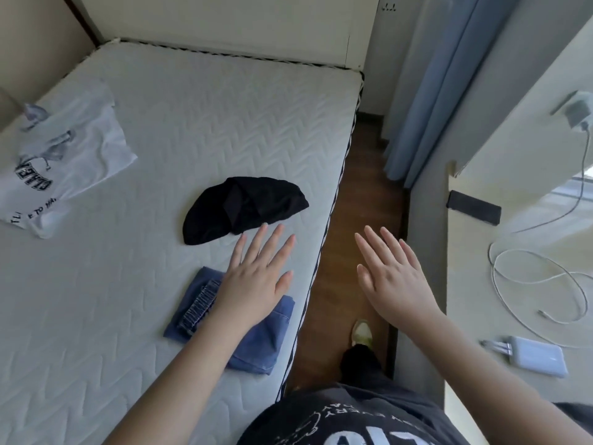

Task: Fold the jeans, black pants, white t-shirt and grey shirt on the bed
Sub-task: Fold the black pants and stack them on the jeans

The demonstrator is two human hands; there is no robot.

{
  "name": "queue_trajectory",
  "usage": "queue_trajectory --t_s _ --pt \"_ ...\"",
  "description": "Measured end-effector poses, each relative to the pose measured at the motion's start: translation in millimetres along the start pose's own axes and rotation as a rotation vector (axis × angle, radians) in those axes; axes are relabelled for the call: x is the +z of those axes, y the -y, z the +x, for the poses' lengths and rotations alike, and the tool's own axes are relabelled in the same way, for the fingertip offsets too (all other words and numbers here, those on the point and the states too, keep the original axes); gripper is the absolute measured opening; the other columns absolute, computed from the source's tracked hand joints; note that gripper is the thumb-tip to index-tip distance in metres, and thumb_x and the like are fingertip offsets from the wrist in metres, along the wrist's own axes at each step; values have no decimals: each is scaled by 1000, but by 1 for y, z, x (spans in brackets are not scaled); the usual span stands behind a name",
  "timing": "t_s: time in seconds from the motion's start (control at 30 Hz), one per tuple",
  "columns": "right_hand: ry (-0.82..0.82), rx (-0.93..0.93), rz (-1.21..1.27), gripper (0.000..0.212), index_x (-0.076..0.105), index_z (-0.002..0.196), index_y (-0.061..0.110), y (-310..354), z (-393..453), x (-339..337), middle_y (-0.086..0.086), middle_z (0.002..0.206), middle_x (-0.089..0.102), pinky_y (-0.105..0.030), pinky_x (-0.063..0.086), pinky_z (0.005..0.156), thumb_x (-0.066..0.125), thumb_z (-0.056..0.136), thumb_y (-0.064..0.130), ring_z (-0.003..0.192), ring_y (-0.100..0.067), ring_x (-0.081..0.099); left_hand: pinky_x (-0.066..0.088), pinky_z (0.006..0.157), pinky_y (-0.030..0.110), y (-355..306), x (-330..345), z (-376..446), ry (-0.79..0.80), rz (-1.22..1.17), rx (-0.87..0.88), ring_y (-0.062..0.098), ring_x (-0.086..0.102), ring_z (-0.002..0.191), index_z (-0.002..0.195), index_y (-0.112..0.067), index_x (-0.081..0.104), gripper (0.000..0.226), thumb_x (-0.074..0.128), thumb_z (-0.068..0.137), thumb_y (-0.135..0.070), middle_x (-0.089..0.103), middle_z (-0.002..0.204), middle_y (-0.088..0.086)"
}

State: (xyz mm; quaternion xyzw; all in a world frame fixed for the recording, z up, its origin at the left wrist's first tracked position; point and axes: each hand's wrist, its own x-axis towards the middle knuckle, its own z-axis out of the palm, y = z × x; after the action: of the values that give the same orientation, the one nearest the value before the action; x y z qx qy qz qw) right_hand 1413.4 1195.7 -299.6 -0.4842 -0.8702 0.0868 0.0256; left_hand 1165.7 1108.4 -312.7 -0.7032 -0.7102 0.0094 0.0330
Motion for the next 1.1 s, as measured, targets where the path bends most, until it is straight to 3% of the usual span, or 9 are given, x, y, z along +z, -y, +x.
queue_trajectory --t_s 0.27,0.4,0.57,0.93,1.1 --pt "81 -193 20 56 26 154 24 -64 117 1 2 161 21 -41 6 123 35 101 39 151 -21 10 11 119 48 -18 13 83 91 -2 -202 26 18 149 153 -22 27 61 27 96 -45 22 161 3" --pt "160 -334 -38 57 19 156 25 -78 171 4 2 163 14 -40 1 121 28 102 41 151 -21 6 6 120 45 -22 17 110 127 2 -284 26 17 149 153 -21 27 62 26 96 -45 21 160 4" --pt "215 -461 -84 58 12 156 26 -64 226 20 3 164 6 -39 -3 120 21 103 46 151 -20 -1 10 120 46 -8 35 120 132 -45 -413 24 16 149 153 -21 27 64 50 96 -37 21 161 3" --pt "365 -656 -268 64 -4 156 23 -17 328 85 0 164 -3 -40 -1 121 20 102 47 151 -21 -5 24 117 50 47 105 146 168 -175 -576 29 27 145 150 -17 34 70 62 89 -34 32 157 8" --pt "415 -700 -294 65 -4 156 22 -8 356 111 -1 164 -4 -41 2 121 21 102 48 151 -22 -5 17 119 48 72 142 167 261 -189 -561 28 17 149 154 -19 21 72 54 93 -36 19 161 8"
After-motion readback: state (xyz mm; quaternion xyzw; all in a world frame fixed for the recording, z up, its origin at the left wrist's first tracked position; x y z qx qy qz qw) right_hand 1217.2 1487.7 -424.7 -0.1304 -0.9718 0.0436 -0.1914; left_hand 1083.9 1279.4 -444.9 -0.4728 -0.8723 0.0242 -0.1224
